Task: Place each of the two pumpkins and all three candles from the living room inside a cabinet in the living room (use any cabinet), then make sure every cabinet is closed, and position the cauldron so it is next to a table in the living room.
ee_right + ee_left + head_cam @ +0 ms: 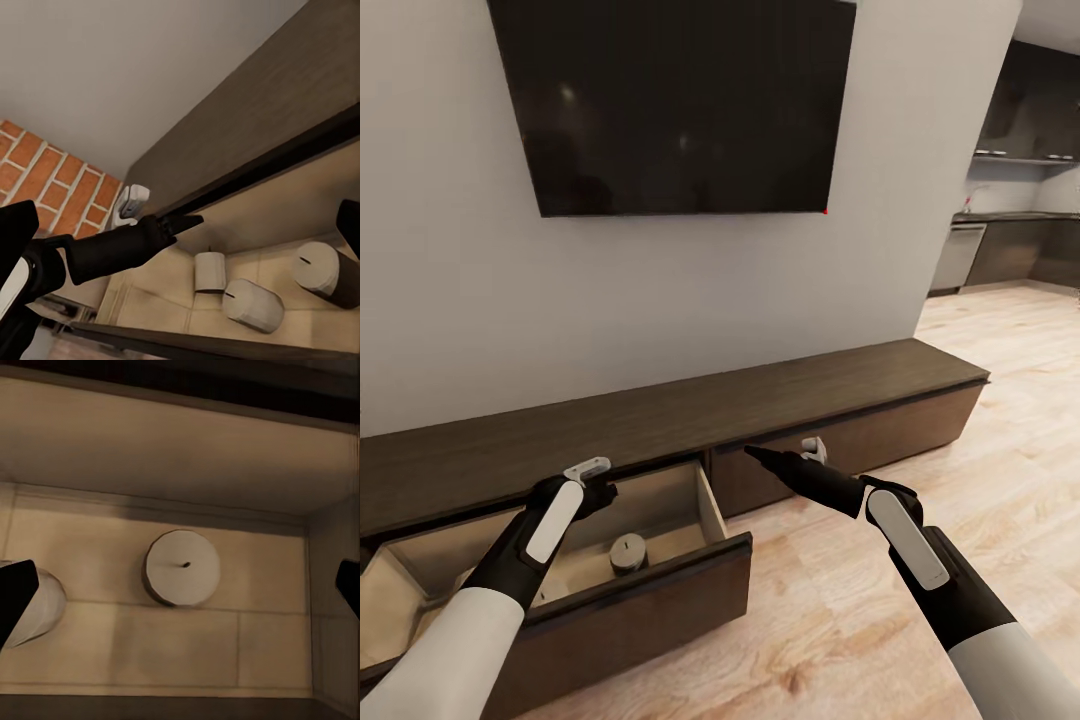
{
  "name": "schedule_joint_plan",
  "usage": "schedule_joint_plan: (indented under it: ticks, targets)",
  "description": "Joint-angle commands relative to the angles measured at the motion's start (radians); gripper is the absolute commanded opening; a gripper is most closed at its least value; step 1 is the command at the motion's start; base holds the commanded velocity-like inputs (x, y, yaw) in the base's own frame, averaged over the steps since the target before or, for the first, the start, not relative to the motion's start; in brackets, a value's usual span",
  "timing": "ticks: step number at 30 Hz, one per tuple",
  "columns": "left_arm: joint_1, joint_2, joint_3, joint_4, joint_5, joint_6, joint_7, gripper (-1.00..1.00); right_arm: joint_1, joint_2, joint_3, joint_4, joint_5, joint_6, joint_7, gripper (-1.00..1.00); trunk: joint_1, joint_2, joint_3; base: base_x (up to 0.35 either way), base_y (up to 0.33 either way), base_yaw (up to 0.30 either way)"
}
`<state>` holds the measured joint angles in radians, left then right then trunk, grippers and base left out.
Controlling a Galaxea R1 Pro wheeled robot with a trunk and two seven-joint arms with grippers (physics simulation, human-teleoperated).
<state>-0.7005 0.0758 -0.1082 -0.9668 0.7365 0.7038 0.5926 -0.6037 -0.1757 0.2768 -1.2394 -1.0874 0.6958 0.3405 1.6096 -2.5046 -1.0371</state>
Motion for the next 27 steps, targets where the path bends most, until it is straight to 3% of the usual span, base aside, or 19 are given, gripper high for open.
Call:
schedule_joint_plan:
  ticks: [1, 17, 21, 27]
  targets:
    - [-0.001, 0.001, -0.004, -0.001, 0.011, 0.0, 0.01, 1.0, -0.001, -0.001, 0.001, 0.0, 0.0, 0.002, 0.002, 1.0, -0.001, 0.0, 0.003, 0.0, 0.0, 0.0]
    - [-0.001, 0.001, -0.004, -0.001, 0.011, 0.0, 0.009, 1.0, -0.001, -0.001, 0.001, 0.001, 0.002, 0.001, 0.001, 1.0, -0.008, 0.004, 0.065, -0.035, 0.0, 0.004]
    - [-0.001, 0.001, -0.004, -0.001, 0.011, 0.0, 0.009, 1.0, -0.001, -0.001, 0.001, 0.002, 0.004, 0.002, 0.001, 1.0, -0.01, 0.005, 0.08, -0.036, 0.009, 0.196]
    - [-0.001, 0.001, -0.004, -0.001, 0.011, 0.0, 0.01, 1.0, -0.001, 0.001, 0.001, 0.007, 0.006, 0.002, 0.001, 1.0, -0.033, 0.047, 0.099, -0.106, 0.053, 0.277]
